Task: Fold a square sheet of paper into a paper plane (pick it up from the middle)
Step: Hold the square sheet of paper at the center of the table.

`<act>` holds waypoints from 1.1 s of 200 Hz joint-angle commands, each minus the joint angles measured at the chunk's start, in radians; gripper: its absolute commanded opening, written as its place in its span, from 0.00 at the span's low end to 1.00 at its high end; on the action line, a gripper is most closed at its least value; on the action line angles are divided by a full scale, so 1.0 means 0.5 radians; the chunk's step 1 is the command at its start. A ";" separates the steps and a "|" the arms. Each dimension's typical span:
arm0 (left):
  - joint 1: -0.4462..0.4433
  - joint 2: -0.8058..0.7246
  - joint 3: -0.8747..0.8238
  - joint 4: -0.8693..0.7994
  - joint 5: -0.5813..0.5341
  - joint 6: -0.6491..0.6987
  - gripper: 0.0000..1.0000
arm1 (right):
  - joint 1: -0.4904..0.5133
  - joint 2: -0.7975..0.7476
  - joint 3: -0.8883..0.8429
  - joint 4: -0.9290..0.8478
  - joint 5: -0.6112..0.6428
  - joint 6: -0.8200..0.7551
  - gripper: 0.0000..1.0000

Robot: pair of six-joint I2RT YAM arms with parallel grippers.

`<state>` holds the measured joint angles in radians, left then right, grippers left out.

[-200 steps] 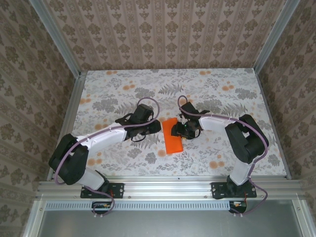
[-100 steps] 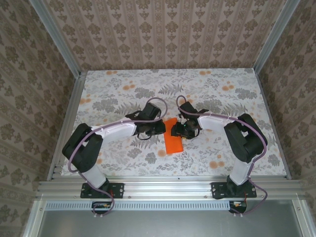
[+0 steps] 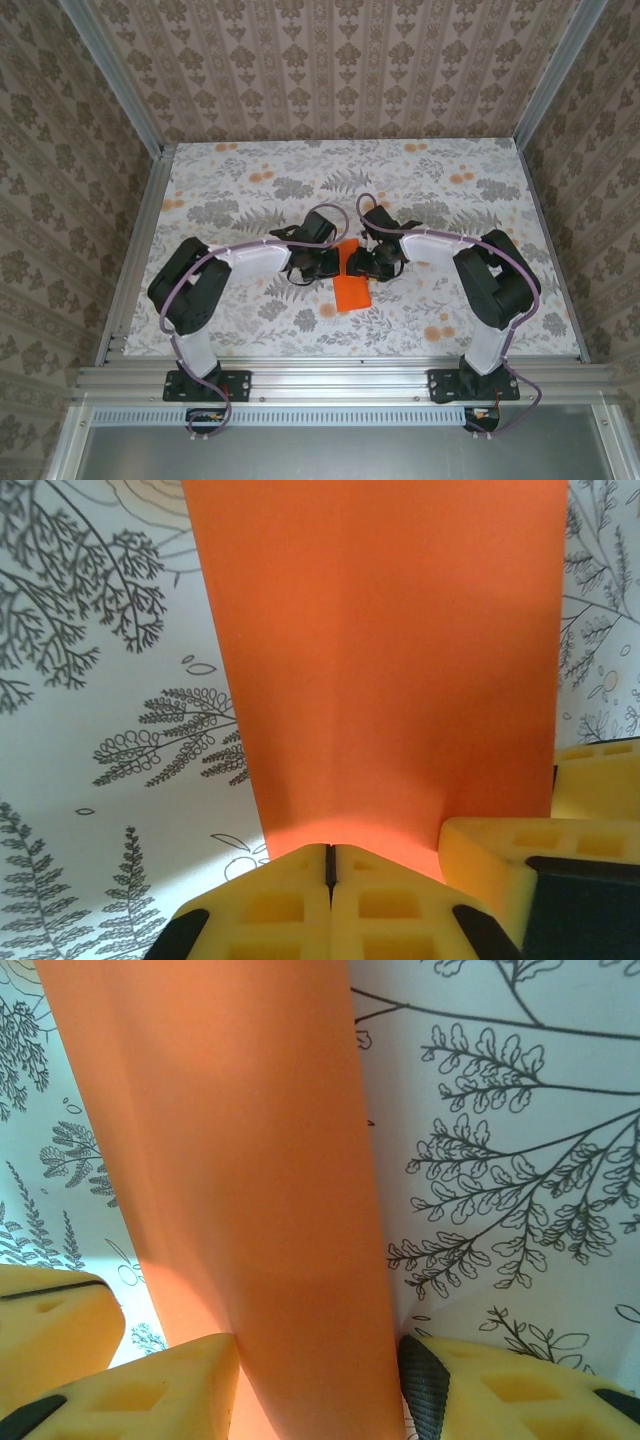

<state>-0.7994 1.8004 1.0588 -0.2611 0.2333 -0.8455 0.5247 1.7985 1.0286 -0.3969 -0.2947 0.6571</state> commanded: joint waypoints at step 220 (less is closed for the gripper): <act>-0.049 0.185 0.069 -0.198 -0.092 0.003 0.00 | -0.071 -0.363 -0.025 -0.184 0.202 -0.116 0.65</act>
<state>-0.8124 1.8675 1.0958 -0.2718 0.2207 -0.8459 0.5060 1.7050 1.0317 -0.4492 -0.2306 0.6247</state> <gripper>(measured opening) 0.052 0.671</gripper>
